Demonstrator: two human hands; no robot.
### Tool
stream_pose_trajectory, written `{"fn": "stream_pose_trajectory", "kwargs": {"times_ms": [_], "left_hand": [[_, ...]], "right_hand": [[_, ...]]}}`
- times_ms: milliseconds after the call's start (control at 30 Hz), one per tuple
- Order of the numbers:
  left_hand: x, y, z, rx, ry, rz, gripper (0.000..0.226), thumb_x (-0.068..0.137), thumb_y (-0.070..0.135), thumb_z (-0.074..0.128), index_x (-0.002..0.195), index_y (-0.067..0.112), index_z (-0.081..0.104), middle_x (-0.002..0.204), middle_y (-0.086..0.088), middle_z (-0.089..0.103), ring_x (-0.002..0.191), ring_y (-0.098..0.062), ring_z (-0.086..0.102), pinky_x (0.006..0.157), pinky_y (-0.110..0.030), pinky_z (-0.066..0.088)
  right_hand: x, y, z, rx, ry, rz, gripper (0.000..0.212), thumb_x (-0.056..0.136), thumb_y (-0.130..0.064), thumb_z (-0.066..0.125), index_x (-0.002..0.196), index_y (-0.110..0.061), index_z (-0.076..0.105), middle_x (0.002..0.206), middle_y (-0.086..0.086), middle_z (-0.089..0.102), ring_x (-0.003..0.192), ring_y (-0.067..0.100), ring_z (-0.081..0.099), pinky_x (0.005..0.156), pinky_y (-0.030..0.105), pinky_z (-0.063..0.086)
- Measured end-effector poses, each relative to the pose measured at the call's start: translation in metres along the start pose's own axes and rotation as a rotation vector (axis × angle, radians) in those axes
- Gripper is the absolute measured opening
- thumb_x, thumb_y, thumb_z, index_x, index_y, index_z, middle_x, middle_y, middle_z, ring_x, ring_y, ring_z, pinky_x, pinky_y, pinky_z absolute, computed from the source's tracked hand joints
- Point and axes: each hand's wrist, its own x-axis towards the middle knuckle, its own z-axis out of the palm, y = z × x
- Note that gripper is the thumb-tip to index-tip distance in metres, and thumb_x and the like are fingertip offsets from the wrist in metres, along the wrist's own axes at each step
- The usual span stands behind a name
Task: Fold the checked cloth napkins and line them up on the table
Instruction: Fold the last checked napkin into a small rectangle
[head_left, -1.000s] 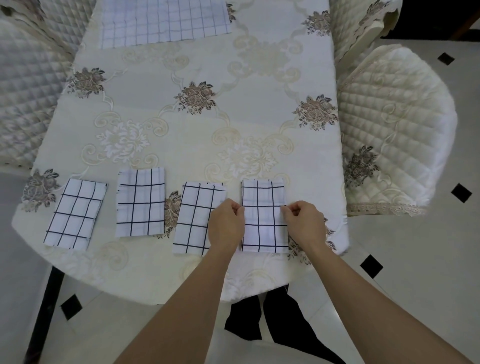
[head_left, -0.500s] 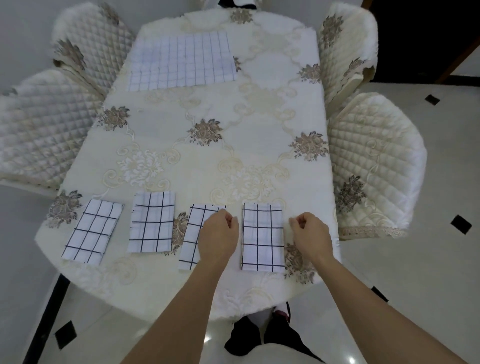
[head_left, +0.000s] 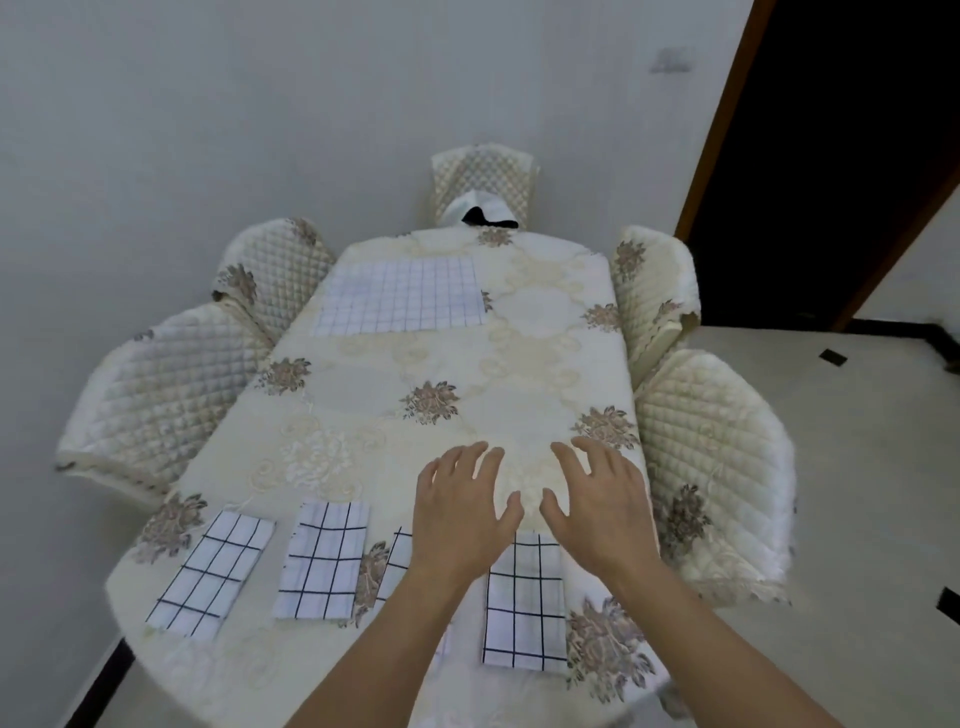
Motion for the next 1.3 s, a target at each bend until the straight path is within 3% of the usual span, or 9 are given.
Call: {"fn": "stream_pose_trajectory", "kwargs": {"times_ms": [267,500,700,900,1133,1300], "left_hand": [[-0.014,-0.013,-0.01,0.086,0.065,0.095,0.051,0.084,0.049,0.052,0.123,0.02,0.065,0.125,0.0,0.065,0.115,-0.023,0.06,0.097,-0.045,0.048],[-0.017,-0.022,-0.019,0.067,0.006,0.061,0.052,0.085,0.05,0.051,0.126,0.02,0.063,0.123,0.0,0.066,0.111,-0.023,0.061,0.094,-0.043,0.049],[-0.011,-0.013,-0.007,0.039,-0.034,0.147,0.053,0.085,0.05,0.048,0.125,0.019,0.064,0.12,0.0,0.067,0.108,-0.024,0.063,0.086,-0.042,0.052],[0.011,0.057,0.016,-0.067,-0.077,0.365,0.05,0.086,0.049,0.05,0.124,0.019,0.063,0.119,0.0,0.066,0.106,-0.024,0.062,0.084,-0.042,0.052],[0.012,0.168,0.033,-0.209,-0.122,0.588,0.049,0.082,0.048,0.055,0.122,0.019,0.063,0.115,0.002,0.066,0.104,-0.022,0.06,0.083,-0.04,0.05],[0.006,0.235,0.049,-0.247,-0.129,0.693,0.05,0.083,0.048,0.055,0.123,0.02,0.063,0.117,0.001,0.066,0.101,-0.023,0.061,0.084,-0.04,0.049]], "right_hand": [[-0.013,-0.018,-0.004,0.015,0.009,-0.028,0.051,0.083,-0.047,0.055,0.127,-0.022,0.061,0.126,0.007,0.062,0.118,0.028,0.058,0.096,0.046,0.047],[-0.015,-0.027,0.0,-0.005,0.006,-0.049,0.049,0.083,-0.044,0.061,0.126,-0.021,0.061,0.127,0.008,0.062,0.119,0.028,0.057,0.096,0.046,0.046],[-0.031,-0.015,-0.012,-0.063,0.028,0.069,0.05,0.082,-0.042,0.067,0.127,-0.02,0.061,0.127,0.009,0.062,0.119,0.029,0.057,0.096,0.048,0.047],[-0.071,0.04,-0.042,-0.151,0.092,0.31,0.047,0.081,-0.044,0.052,0.12,-0.021,0.063,0.121,0.005,0.062,0.112,0.028,0.058,0.091,0.045,0.048],[-0.132,0.109,-0.077,-0.244,0.151,0.551,0.049,0.079,-0.044,0.059,0.122,-0.021,0.062,0.119,0.007,0.063,0.109,0.03,0.059,0.088,0.045,0.05],[-0.163,0.159,-0.097,-0.259,0.157,0.686,0.053,0.079,-0.05,0.047,0.121,-0.022,0.064,0.119,0.007,0.064,0.11,0.028,0.06,0.09,0.043,0.048]]}}
